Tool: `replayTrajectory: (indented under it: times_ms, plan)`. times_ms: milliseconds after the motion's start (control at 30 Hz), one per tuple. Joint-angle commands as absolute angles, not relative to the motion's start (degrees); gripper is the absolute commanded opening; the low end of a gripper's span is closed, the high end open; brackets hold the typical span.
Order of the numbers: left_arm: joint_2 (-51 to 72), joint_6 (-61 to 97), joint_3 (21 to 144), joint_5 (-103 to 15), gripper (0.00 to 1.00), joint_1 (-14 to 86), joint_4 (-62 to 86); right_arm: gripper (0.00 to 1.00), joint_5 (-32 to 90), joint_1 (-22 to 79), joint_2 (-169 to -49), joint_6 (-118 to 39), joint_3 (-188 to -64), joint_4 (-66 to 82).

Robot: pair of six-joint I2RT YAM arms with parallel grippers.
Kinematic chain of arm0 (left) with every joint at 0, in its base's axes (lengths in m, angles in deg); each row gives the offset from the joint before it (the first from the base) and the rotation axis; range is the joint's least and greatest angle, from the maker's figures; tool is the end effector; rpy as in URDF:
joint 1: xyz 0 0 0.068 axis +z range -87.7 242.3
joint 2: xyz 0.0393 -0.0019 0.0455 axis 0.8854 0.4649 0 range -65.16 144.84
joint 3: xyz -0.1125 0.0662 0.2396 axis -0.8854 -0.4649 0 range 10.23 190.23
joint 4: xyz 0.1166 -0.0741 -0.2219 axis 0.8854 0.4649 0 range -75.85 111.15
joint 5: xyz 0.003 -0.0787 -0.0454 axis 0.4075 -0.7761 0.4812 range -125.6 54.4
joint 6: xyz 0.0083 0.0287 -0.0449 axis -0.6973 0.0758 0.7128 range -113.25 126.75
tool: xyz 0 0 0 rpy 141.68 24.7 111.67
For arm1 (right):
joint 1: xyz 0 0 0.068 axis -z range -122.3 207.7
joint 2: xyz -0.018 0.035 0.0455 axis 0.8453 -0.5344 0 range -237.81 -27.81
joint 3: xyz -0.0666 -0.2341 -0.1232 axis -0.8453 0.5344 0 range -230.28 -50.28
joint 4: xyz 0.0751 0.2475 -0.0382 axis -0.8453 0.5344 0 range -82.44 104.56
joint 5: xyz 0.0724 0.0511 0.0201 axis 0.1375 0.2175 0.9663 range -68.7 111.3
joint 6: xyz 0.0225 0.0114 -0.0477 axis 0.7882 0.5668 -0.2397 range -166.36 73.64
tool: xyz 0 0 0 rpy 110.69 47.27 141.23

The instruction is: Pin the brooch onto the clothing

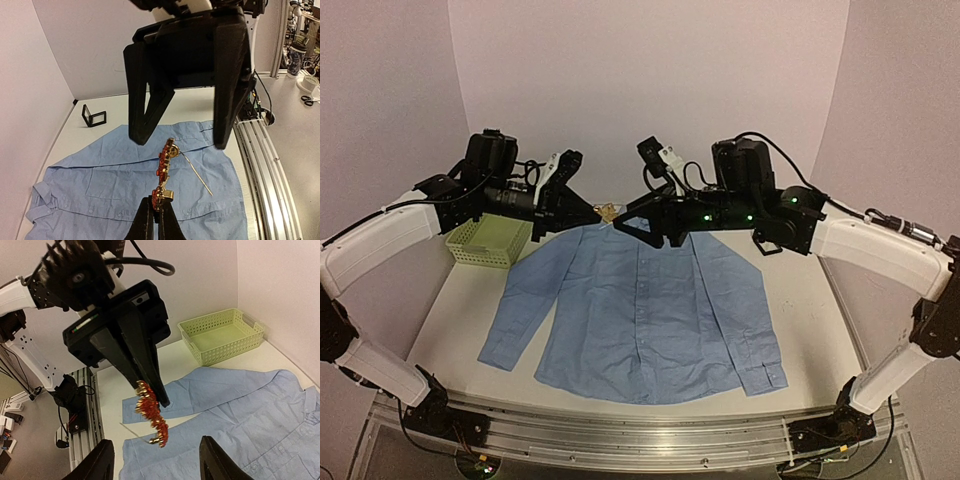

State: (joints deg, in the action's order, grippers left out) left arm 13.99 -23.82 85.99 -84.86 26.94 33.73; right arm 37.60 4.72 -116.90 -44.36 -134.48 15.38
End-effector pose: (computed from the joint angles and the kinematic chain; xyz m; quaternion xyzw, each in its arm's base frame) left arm 0.2354 -0.2002 0.3802 0.6054 0.5107 -0.3681 0.4870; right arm 0.2150 0.3018 0.3925 -0.4126 0.6598 0.3835 0.4973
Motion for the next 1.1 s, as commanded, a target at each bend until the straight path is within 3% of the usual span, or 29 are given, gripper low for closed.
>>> replayTrajectory:
  times_ms: [0, 267, 433, 700, 1067]
  plan:
    - [14.31, -26.42, 90.19, -74.99, 0.00, 26.89, 35.34, 0.59, 38.03, 4.89, -112.04, -43.61, -132.50, 14.83]
    - [25.95, -21.97, 94.97, -47.20, 0.00, 27.98, 50.61, 0.73, 17.78, 5.69, -110.73, -35.57, -131.44, 14.88]
    - [34.02, -14.51, 98.24, -48.72, 0.00, 33.68, 56.86, 0.73, 6.46, 9.61, -116.04, -24.95, -136.01, 15.83]
    - [47.10, -8.11, 110.51, -49.12, 0.00, 37.16, 58.37, 0.59, -4.45, 11.72, -136.90, -19.19, -147.72, 16.61]
    - [64.02, 1.73, 132.11, -51.36, 0.00, 38.54, 60.82, 0.57, -0.85, 16.07, -170.23, -17.65, -175.87, 16.52]
